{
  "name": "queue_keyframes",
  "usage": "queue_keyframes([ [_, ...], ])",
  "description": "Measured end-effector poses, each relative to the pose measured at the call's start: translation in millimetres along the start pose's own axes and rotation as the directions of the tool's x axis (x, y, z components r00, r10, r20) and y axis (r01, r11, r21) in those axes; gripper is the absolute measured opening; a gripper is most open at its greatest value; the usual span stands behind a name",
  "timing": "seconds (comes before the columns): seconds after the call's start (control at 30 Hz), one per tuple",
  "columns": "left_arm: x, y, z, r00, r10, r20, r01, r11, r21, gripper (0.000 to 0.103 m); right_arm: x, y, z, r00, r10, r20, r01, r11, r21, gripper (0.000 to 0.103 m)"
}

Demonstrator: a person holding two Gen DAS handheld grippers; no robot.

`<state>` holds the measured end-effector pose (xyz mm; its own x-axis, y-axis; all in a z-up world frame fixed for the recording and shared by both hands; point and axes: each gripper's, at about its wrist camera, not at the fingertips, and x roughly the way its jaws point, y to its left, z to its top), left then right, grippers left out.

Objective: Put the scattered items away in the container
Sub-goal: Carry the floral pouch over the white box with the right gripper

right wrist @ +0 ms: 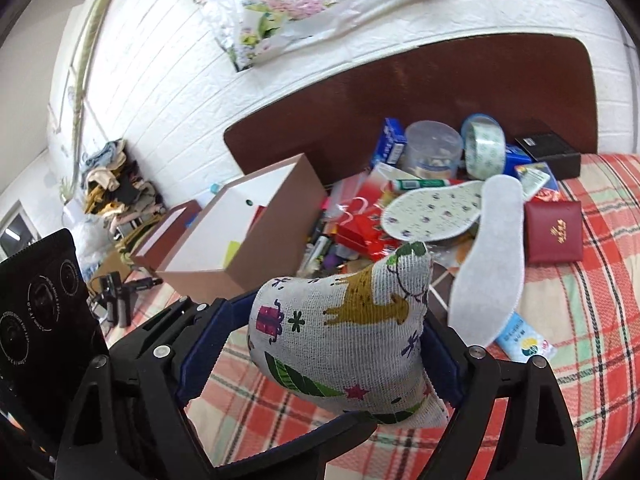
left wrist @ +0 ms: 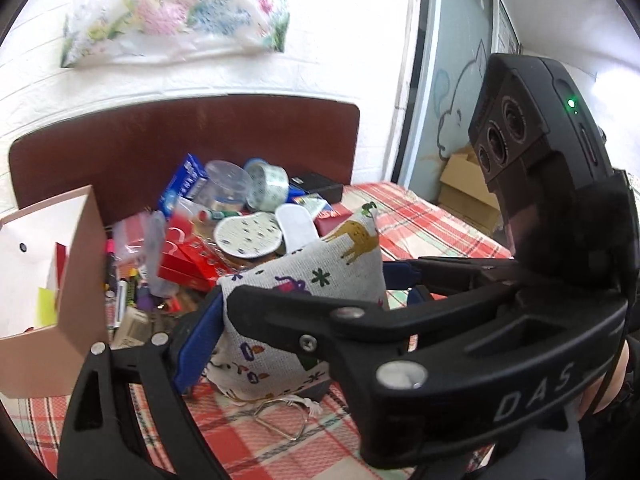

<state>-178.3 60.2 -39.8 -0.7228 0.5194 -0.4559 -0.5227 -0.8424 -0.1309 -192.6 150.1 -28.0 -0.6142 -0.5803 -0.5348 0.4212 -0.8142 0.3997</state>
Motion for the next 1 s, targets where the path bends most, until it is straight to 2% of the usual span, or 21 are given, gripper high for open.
queue_keyframes([
  [0.3, -48, 44, 6, 0.994, 0.068, 0.084, -0.064, 0.997, -0.049, 0.09, 24, 59, 19, 0.999, 0.043, -0.012, -0.044, 0.993, -0.113, 0.089],
  [0.5, -78, 96, 15, 0.977, 0.158, 0.14, -0.15, 0.986, -0.071, 0.09, 62, 109, 43, 0.994, 0.104, -0.022, -0.106, 0.971, -0.212, 0.089],
  [0.7, -101, 159, 26, 0.947, 0.27, 0.171, -0.257, 0.962, -0.094, 0.09, 115, 157, 74, 0.98, 0.195, -0.041, -0.199, 0.937, -0.287, 0.089],
  [0.83, -109, 204, 39, 0.919, 0.35, 0.182, -0.334, 0.936, -0.112, 0.09, 153, 186, 99, 0.963, 0.264, -0.049, -0.266, 0.906, -0.328, 0.089],
  [0.93, -108, 231, 49, 0.901, 0.395, 0.182, -0.383, 0.919, -0.097, 0.09, 179, 199, 116, 0.948, 0.315, -0.046, -0.31, 0.882, -0.354, 0.089],
  [1.0, -100, 250, 60, 0.897, 0.412, 0.161, -0.406, 0.911, -0.071, 0.09, 197, 201, 127, 0.942, 0.332, -0.043, -0.325, 0.874, -0.363, 0.089],
])
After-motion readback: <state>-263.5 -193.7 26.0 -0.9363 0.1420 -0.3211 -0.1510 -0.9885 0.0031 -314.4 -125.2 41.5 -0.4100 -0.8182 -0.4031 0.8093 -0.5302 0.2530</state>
